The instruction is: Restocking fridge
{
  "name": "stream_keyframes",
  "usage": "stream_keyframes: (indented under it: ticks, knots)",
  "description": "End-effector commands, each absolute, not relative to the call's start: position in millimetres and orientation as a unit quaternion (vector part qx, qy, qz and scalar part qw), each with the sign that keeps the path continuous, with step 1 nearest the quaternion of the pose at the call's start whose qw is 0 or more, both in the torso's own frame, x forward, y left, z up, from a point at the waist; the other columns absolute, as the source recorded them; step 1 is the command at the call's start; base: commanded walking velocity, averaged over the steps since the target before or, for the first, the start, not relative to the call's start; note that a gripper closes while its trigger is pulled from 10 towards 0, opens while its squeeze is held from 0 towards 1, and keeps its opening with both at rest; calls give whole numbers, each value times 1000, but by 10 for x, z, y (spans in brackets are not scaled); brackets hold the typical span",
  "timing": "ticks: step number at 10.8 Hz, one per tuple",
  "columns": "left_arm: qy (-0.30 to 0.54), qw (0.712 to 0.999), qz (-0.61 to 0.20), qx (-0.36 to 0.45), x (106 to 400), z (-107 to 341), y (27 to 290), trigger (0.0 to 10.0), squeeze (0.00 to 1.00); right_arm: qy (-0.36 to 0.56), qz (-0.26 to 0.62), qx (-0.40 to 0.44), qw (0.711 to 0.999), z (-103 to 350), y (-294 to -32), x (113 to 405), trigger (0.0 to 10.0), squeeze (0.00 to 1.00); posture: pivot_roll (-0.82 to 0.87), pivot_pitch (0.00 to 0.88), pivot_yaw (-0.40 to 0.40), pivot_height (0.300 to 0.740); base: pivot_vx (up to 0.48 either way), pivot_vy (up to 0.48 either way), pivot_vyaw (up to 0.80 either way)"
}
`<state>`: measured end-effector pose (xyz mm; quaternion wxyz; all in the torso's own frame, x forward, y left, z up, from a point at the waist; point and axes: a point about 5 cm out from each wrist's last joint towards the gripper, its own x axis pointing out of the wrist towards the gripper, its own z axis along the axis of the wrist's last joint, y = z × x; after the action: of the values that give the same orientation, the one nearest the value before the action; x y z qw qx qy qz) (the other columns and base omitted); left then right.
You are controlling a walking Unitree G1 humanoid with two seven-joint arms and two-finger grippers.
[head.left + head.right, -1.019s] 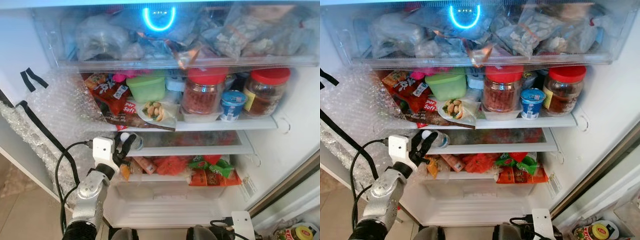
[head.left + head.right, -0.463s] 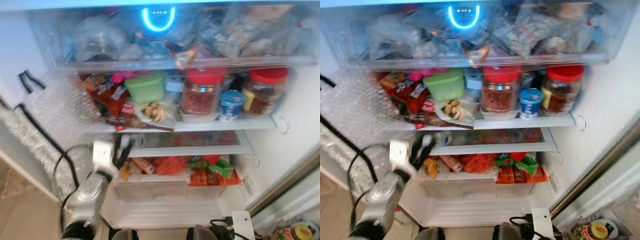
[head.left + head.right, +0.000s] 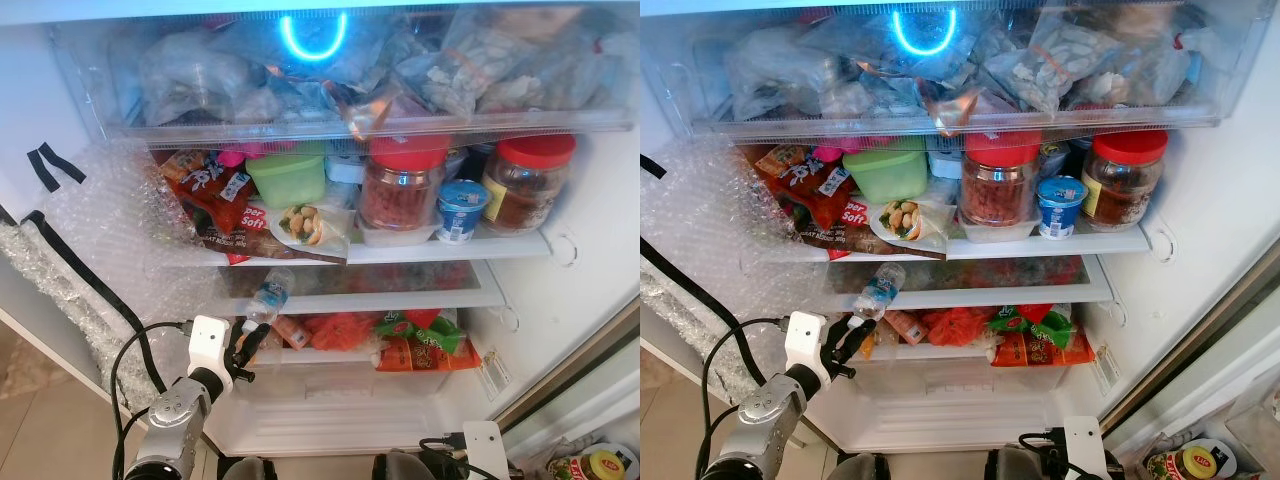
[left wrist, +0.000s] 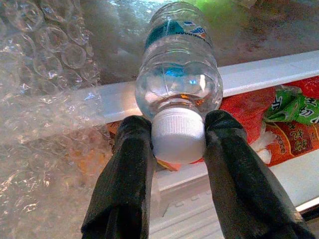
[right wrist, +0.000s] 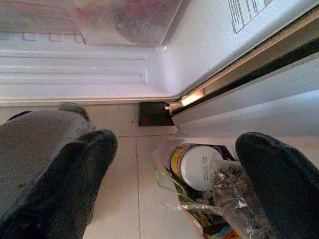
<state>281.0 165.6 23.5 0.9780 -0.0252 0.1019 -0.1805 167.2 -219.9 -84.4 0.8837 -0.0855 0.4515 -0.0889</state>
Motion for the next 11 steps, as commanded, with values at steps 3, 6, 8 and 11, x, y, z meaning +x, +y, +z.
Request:
stream_keyframes:
  ticks: [3, 6, 8, 11]
  knots:
    - [152, 970, -189, -21, 2698, 65, 1659, 10000, 0, 457, -99, -81, 880, -858, -2222, 1631, 10000, 0, -32, 46, 16, 653, 0, 0, 0]
    - [152, 970, -189, -21, 2698, 65, 1659, 10000, 0, 457, -99, -81, 880, -858, -2222, 1631, 10000, 0, -32, 46, 16, 653, 0, 0, 0]
    - [155, 970, -189, -16, 2698, 55, 1665, 10000, 0, 457, -100, -81, 880, -859, -2222, 1630, 10000, 0, -32, 46, 16, 653, 0, 0, 0]
    - [8, 992, -125, -10, 3337, 759, 1517, 10000, 0, 461, -106, -87, 877, -870, -2227, 1600, 10000, 0, -37, 45, 22, 653, 0, 0, 0]
